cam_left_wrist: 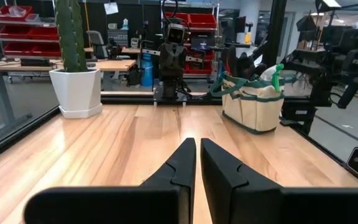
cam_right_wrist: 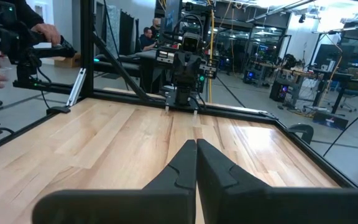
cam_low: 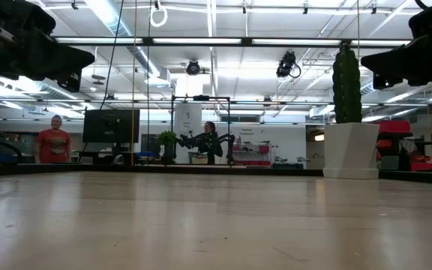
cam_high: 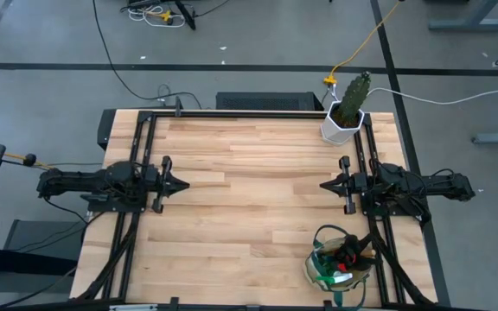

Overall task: Pick & Place Garden tools in Gardening bag
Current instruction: Return to Home Position

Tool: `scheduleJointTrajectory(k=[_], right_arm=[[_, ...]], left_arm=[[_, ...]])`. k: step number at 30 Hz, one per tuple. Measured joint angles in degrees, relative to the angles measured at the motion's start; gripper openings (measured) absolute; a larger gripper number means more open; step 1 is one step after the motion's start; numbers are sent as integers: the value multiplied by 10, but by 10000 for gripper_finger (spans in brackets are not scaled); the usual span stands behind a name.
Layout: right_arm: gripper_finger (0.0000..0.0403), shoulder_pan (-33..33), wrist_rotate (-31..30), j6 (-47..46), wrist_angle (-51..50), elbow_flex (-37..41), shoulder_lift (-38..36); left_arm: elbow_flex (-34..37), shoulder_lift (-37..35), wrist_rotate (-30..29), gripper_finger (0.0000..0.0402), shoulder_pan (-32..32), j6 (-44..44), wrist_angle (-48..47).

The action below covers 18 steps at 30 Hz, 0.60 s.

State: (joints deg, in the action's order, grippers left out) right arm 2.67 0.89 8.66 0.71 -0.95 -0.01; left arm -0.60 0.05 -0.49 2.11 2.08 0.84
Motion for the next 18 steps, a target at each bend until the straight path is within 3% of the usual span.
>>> scheduleJointTrajectory(k=[18], right_arm=[[9,0,0,0,0,0,0]], left_arm=[[1,3,2,30,0,2,24]])
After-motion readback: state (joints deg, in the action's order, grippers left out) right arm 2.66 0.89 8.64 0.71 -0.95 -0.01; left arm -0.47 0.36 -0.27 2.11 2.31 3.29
